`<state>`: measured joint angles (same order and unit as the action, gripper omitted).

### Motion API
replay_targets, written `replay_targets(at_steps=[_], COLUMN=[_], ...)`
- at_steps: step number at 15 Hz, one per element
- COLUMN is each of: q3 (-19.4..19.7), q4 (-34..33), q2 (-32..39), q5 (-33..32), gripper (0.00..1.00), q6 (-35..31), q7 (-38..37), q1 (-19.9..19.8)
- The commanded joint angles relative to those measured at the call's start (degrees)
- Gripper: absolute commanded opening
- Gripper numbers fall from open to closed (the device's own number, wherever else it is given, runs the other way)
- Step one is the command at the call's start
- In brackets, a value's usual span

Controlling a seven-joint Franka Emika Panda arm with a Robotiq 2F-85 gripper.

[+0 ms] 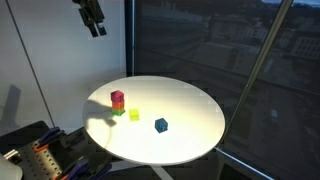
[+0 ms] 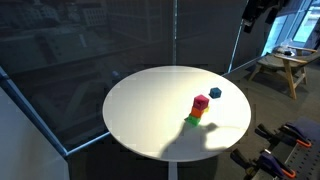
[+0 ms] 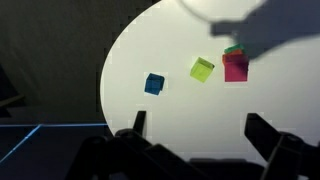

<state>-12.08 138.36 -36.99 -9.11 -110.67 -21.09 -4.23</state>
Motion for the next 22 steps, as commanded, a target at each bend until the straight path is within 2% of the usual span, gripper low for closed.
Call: replay_targets(at_steps=[1,10,14,22], q3=[2.71,8.93,9.17,8.84], q4=[-2.49,-8.16,-10.53,-12.01], q2=[1.58,8.16,12.17,20.26], q5=[2.11,11.41,12.41,13.75], gripper=[1.0,1.0,1.0,1.0], q6=[1.79,7.79,10.47,8.47], q7=[1.86,12.24,14.09,14.9], q1=[1.92,5.27,5.37,6.32])
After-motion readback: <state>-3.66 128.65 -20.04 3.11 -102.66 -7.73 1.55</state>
